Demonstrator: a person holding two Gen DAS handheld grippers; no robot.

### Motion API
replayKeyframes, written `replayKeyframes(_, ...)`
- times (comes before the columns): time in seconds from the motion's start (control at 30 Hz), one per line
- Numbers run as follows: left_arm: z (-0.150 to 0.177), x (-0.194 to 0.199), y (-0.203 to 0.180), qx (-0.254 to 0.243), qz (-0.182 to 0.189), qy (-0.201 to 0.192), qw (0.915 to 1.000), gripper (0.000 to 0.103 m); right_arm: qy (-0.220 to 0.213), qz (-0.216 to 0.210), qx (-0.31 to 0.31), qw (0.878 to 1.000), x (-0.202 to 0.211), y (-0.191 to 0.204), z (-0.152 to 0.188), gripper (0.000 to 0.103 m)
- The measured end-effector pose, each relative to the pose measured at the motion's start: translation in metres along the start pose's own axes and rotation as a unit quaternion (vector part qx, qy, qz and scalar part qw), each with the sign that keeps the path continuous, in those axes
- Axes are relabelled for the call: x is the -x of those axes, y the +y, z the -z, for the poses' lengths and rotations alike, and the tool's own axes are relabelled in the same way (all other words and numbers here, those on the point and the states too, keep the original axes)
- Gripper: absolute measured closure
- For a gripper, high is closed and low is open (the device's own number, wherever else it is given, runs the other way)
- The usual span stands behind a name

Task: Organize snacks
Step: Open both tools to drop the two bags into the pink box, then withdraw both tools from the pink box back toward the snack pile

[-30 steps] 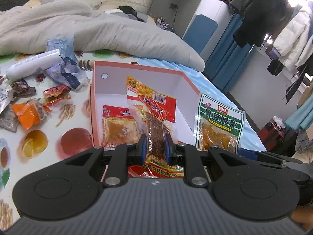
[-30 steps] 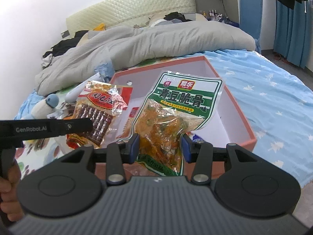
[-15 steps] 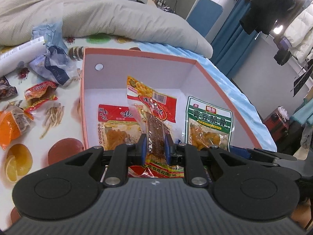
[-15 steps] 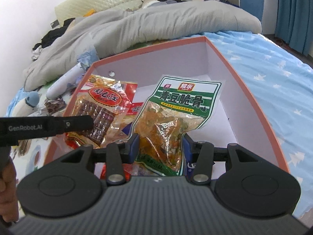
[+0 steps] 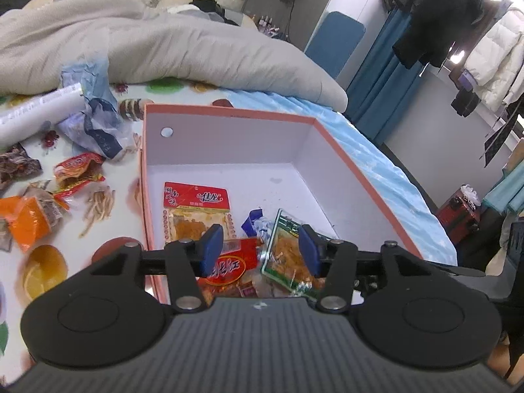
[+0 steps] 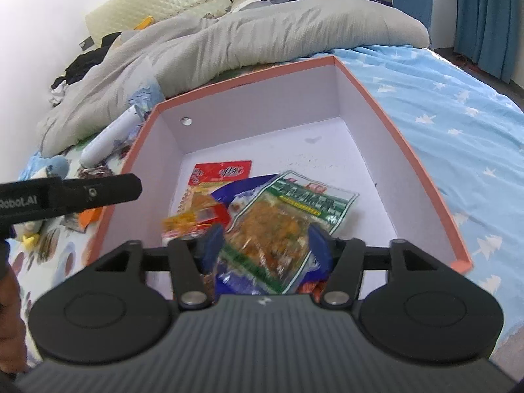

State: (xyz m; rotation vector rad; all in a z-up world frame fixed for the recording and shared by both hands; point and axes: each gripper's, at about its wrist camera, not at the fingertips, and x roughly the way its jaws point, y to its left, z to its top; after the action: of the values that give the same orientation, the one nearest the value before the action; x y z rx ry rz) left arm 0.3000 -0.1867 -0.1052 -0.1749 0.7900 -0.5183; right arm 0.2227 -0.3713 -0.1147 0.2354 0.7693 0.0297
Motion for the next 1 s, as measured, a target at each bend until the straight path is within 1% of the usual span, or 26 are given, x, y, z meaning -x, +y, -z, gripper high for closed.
replayKeyframes(0.03,0.002,0.009,-0.002,-0.001,0.0,-0.005,1.0,0.046,-0.004,-0.001,0.003,1.0,0.005,0.002,0.001,0.02)
replayKeyframes(0.33,0.024,0.078,-0.011,-0.007,-0.014,-0.039,0.9991,0.046,-0.032,-0.014,0.021,0.999,0.051,0.024,0.018,0.02)
replayKeyframes(0.6,0.05,0.137,-0.006,-0.009,-0.028,-0.062,0.9976,0.046,-0.053,-0.044,0.031,0.997,0.086,0.052,0.041,0.02)
replayKeyframes(0.8,0.074,0.174,0.003,0.006,-0.045,-0.075,0.9961,0.046,-0.057,-0.062,0.046,0.995,0.103,0.071,0.056,0.02)
replayKeyframes(1.0,0.096,0.204,0.012,0.024,-0.066,-0.076,0.9946,0.046,-0.054,-0.079,0.06,0.994,0.114,0.089,0.07,0.02)
